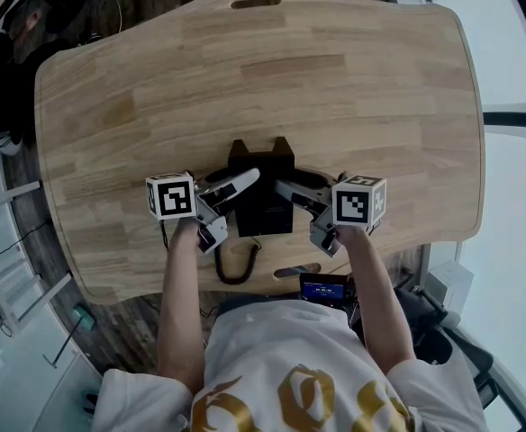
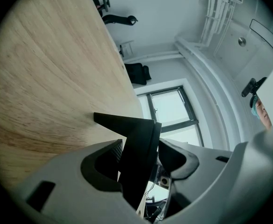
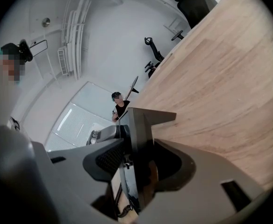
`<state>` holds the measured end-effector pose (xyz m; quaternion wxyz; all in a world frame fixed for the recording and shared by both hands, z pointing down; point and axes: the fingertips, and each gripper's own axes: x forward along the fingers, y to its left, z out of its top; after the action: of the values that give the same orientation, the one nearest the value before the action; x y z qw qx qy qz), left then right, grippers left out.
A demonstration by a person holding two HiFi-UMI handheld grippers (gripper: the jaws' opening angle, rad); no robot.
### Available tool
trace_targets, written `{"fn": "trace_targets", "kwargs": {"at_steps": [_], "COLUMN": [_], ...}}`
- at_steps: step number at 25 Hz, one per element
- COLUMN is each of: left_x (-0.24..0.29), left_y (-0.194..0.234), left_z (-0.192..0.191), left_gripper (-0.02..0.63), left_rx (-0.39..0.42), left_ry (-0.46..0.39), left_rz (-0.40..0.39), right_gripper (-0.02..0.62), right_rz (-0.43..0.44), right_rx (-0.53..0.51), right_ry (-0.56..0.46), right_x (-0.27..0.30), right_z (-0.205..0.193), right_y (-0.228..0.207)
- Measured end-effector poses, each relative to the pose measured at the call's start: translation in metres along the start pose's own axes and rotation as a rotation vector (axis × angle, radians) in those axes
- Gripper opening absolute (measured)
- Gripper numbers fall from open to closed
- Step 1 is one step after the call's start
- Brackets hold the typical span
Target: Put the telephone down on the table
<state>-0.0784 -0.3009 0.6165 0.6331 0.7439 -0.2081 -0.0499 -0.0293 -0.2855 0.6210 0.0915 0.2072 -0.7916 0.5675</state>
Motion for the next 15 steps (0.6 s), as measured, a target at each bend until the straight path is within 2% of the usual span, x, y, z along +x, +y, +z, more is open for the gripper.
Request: {"fn": "trace_targets", "kwargs": {"at_steps": [7, 11, 15], "left_x": [-0.0013, -0.0032, -0.0081], "left_y": [0.0029, 0.0076, 0.0084], "left_z": [0.0002, 0.0, 0.0009], "left_gripper": [0.231, 0.27, 0.279], "left_rx": [-0.018, -0.017, 0.026], "left_ry": [-0.014, -0.039, -0.063], "left_rz": [0.016, 0.063, 0.143], "right_gripper": [0.186, 0.186, 0.186], "right_rz": [0.003, -0.026, -0.056], "right_rx": [-0.021, -0.029, -0.01], "right_ry": [-0.007, -0.045, -0.075], "right_x": [0.001, -0.001, -0.0044], "right_z": [0.0005, 0.0011, -0.0014], "right_y": [0.0001, -0.0008, -0.0011]}}
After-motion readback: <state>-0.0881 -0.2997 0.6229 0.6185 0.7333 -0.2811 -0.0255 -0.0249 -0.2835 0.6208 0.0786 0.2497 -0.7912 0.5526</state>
